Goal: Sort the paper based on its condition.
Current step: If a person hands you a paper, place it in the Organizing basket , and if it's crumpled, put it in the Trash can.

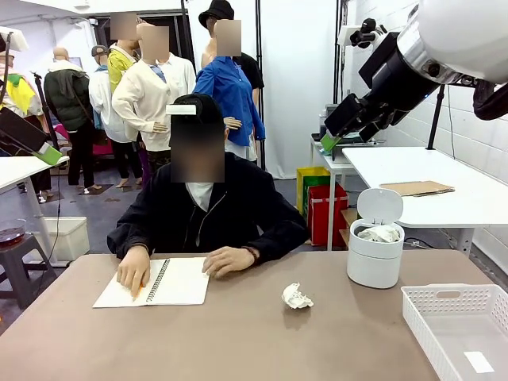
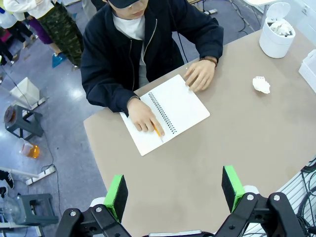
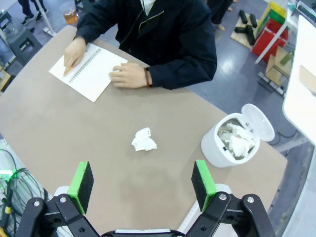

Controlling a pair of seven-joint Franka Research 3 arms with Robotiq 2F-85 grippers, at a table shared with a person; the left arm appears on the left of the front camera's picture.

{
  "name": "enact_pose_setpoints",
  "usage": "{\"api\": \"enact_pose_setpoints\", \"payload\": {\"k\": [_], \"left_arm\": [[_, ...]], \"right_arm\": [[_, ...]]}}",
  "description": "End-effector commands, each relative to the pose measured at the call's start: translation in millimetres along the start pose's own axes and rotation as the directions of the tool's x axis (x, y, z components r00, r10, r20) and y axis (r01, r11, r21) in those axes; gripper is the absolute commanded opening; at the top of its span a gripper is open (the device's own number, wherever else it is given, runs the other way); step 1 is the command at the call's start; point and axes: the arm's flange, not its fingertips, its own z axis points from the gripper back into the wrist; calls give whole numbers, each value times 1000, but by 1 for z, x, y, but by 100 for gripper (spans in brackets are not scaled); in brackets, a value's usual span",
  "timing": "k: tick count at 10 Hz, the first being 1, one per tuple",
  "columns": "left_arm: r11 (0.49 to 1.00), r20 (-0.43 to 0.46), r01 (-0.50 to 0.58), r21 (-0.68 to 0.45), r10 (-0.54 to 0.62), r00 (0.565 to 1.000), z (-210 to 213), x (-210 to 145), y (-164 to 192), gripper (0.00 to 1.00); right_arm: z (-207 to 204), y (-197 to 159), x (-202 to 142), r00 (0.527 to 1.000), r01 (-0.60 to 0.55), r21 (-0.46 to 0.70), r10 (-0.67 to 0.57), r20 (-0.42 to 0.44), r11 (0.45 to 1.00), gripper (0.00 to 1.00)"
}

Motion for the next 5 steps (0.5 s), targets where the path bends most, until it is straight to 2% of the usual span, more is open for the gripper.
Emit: {"api": "enact_pose_setpoints", "payload": {"k": [1, 4, 5], "left_arm": [[1000, -3, -1, 11, 1, 1000, 0, 0, 0, 100], [1000, -3, -1, 11, 1, 1000, 0, 0, 0, 100], [1000, -3, -1, 11, 1, 1000, 0, 0, 0, 100]], "right_arm": [[-1, 0, 0, 1000, 1, 1, -1, -4, 1000, 100], [0, 0, 0, 1000, 0, 0, 0, 0, 1000, 100], [8, 4, 5, 999, 16, 25, -14, -53, 1000, 100]]}}
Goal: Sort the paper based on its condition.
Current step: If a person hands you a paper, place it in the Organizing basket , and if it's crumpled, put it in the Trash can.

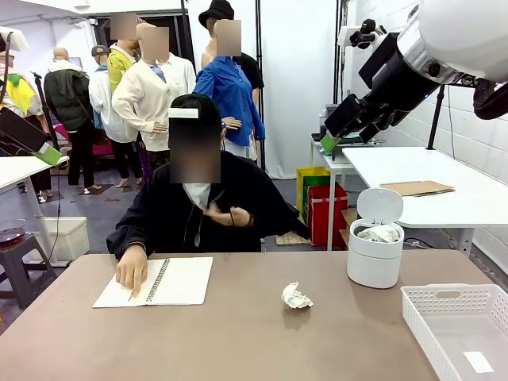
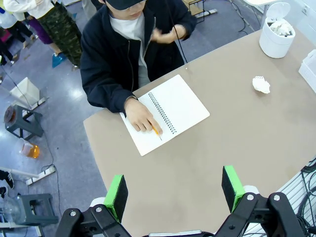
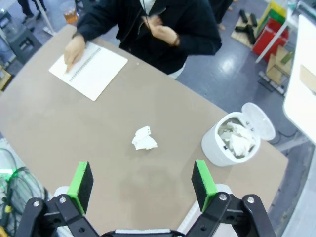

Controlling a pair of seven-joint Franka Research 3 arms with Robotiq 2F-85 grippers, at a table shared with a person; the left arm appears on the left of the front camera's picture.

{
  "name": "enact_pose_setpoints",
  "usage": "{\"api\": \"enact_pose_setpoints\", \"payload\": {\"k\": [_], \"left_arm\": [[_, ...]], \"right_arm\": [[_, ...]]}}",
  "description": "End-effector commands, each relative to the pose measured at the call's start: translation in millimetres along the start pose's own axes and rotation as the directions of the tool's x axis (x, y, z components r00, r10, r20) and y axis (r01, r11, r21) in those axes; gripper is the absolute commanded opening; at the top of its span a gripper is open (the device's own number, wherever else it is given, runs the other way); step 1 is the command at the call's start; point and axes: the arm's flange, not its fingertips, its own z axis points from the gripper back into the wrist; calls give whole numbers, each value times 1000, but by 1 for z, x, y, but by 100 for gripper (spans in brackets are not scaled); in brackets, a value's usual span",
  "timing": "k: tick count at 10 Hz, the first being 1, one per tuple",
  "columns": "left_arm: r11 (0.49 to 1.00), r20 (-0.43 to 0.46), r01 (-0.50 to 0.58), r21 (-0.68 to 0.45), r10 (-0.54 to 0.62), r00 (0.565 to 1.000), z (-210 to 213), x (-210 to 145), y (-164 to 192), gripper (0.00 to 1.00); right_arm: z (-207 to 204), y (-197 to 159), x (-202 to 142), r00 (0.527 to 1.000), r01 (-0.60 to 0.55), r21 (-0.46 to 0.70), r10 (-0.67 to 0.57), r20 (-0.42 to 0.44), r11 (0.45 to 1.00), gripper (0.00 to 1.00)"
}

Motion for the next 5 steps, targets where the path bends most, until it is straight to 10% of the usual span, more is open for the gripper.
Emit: {"api": "enact_pose_setpoints", "payload": {"k": [1, 5], "left_arm": [[1000, -3, -1, 11, 1, 1000, 0, 0, 1, 100], [1000, -3, -1, 11, 1, 1000, 0, 0, 1, 100]], "right_arm": [[-1, -4, 12, 991, 29, 60, -21, -129, 998, 100], [-71, -20, 20, 932, 83, 83, -47, -360, 993, 100]]}}
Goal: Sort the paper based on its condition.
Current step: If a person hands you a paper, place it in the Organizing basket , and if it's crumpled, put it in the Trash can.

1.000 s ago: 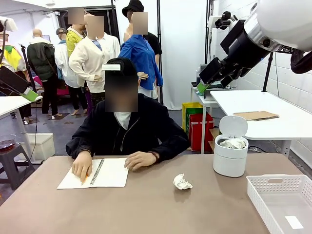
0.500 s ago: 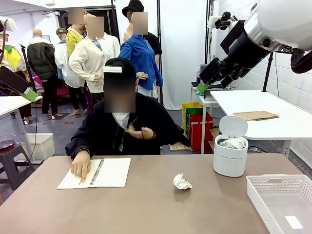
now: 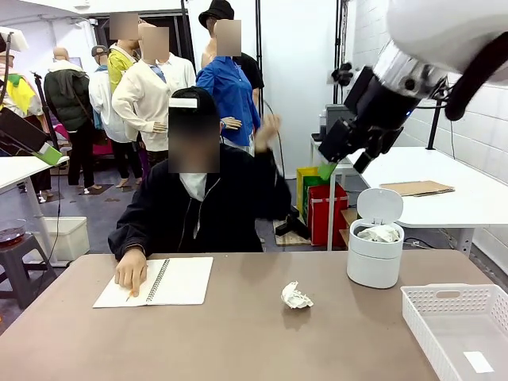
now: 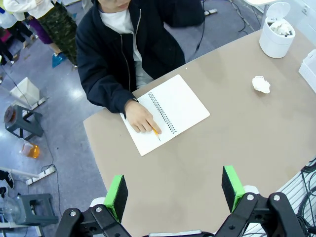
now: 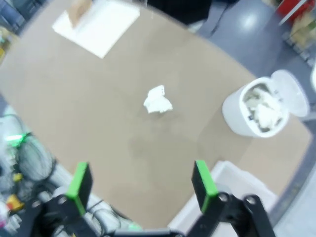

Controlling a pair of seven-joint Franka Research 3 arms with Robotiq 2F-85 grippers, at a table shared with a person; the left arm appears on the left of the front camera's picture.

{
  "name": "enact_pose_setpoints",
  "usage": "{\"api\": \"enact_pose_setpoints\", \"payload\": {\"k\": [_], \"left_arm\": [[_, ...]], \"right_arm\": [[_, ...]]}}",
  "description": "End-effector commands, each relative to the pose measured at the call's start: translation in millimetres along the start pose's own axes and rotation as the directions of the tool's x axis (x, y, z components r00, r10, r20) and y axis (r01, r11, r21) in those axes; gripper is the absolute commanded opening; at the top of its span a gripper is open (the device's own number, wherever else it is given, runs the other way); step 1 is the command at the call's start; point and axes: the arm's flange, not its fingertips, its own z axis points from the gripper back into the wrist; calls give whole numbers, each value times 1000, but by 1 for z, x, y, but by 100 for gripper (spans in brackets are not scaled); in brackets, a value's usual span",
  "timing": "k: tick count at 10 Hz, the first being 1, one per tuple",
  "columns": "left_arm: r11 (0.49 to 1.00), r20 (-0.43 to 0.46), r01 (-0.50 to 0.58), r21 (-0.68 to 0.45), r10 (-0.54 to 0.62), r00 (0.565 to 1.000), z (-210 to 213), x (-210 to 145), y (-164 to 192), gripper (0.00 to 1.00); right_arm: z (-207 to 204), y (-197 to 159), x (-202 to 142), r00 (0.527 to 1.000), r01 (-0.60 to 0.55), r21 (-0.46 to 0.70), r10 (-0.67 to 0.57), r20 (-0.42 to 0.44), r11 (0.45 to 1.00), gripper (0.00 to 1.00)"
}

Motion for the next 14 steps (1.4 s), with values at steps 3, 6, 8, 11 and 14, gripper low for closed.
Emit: {"api": "enact_pose_setpoints", "payload": {"k": [3, 6, 8, 11, 14], "left_arm": [[1000, -2, -1, 11, 1, 1000, 0, 0, 1, 100], [1000, -2, -1, 11, 1, 1000, 0, 0, 1, 100], [1000, -2, -1, 11, 1, 1000, 0, 0, 1, 100], [1000, -2, -1, 11, 1, 1000, 0, 0, 1, 100], [1000, -2, -1, 11, 1, 1000, 0, 0, 1, 100]], "right_arm": [[-68, -23, 29, 979, 11, 33, -4, -203, 999, 100], [-128, -38, 37, 959, -18, 86, 42, -280, 996, 100], [-164, -47, 39, 952, -45, 85, 69, -297, 995, 100], [-219, -57, 37, 955, -86, 53, 97, -280, 995, 100], [-257, -56, 29, 973, -129, -33, 120, -197, 991, 100]]}}
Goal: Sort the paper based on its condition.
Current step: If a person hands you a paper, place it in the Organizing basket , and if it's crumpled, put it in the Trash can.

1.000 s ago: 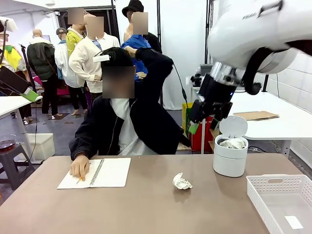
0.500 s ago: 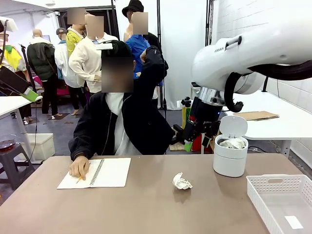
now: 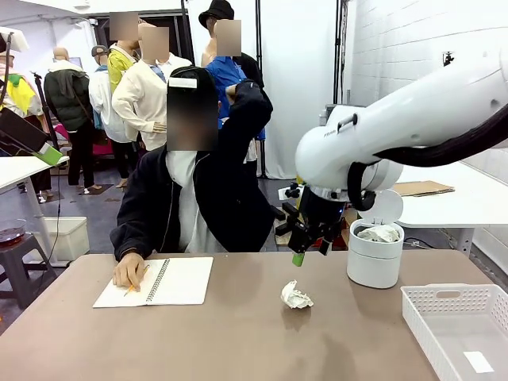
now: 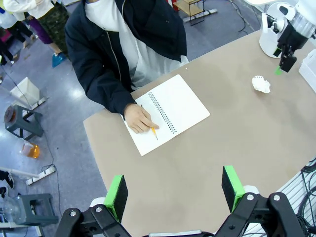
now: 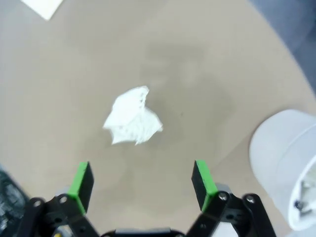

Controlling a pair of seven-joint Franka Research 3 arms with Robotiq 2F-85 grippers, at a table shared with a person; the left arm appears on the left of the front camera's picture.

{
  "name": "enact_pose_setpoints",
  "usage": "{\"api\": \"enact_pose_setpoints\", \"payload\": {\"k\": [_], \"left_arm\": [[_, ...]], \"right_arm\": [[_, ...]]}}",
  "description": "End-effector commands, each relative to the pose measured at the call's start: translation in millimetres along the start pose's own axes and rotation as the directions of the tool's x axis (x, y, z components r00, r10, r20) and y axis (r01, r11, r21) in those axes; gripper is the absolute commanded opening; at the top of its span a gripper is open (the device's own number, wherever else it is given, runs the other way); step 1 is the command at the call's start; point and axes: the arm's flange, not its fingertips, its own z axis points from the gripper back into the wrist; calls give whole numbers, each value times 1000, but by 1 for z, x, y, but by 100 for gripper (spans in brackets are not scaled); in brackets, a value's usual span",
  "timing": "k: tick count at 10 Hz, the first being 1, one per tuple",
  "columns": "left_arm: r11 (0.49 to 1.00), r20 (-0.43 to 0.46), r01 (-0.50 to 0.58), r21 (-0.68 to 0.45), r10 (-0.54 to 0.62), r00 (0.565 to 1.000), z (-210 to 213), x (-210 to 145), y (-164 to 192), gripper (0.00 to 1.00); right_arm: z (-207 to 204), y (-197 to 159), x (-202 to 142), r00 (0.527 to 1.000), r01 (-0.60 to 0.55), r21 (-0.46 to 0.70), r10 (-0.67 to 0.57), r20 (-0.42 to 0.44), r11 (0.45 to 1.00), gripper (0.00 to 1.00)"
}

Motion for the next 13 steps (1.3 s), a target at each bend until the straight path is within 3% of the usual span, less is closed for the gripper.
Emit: {"api": "enact_pose_setpoints", "payload": {"k": [1, 2, 3, 8, 13], "left_arm": [[1000, -2, -1, 10, 1, 1000, 0, 0, 1, 100], [1000, -2, -1, 10, 1, 1000, 0, 0, 1, 100], [1000, -2, -1, 10, 1, 1000, 0, 0, 1, 100], [1000, -2, -1, 10, 1, 1000, 0, 0, 1, 100], [1000, -2, -1, 10, 1, 1000, 0, 0, 1, 100]], "right_arm": [[-16, -3, -5, 998, 4, -29, -2, 57, 1000, 100], [3, -2, -9, 1000, 7, 82, -9, 27, 997, 100], [-9, 0, 1, 1000, -2, -15, 2, 29, 1000, 100], [-8, 1, 1, 999, 0, -1, 0, 35, 1000, 100], [-70, -11, 31, 993, -73, -29, 70, -91, 997, 100]]}}
